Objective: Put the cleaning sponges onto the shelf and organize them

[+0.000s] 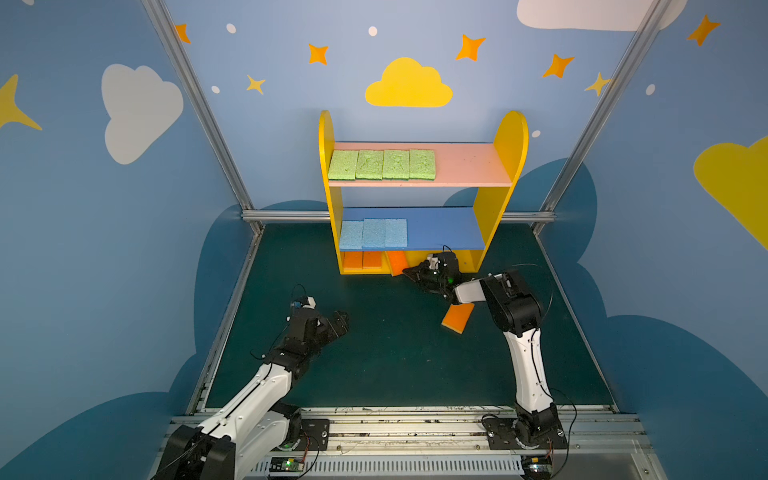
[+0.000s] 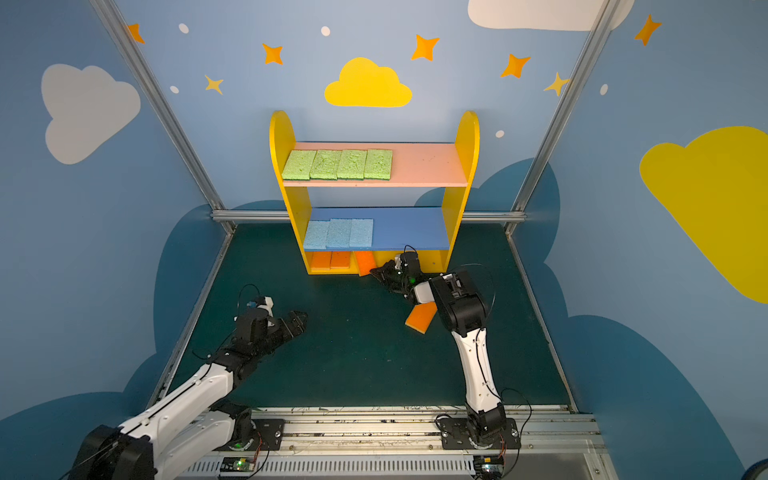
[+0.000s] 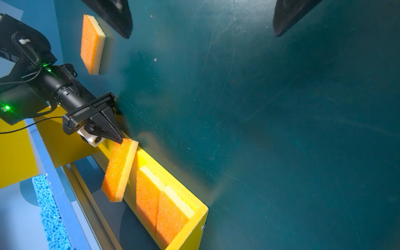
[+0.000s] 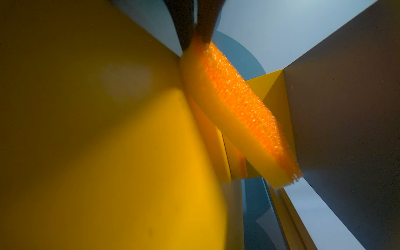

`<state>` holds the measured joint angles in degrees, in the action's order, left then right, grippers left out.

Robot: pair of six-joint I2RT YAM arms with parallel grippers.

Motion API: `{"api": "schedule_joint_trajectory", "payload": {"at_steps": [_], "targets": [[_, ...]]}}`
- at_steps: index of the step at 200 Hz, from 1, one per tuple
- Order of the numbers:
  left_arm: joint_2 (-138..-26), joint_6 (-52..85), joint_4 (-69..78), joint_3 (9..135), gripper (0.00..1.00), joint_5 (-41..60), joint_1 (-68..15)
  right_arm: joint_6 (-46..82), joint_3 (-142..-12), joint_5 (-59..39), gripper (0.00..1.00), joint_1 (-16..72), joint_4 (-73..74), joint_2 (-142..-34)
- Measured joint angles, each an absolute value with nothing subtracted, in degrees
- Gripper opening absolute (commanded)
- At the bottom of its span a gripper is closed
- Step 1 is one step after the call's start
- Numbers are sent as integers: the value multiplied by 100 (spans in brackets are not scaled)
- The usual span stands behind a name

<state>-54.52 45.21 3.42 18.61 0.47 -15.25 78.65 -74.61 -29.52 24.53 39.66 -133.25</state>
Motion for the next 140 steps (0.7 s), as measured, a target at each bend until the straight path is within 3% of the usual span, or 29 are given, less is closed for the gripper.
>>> {"api": "schedule_joint_trajectory", "payload": {"at_steps": [56, 93, 140], "targets": [[-5422, 4521, 340, 1857, 100, 49, -1525, 8075, -7693, -2746, 2, 2519, 3868, -13325], [-5389, 4519, 325, 1852, 100, 49, -1520, 8130, -7933, -2567, 19, 2528, 3815, -13327], [-5404, 4519, 329, 1850, 100, 54, -1520, 8117, -8058, -2556, 27, 2528, 3719, -13358]]}}
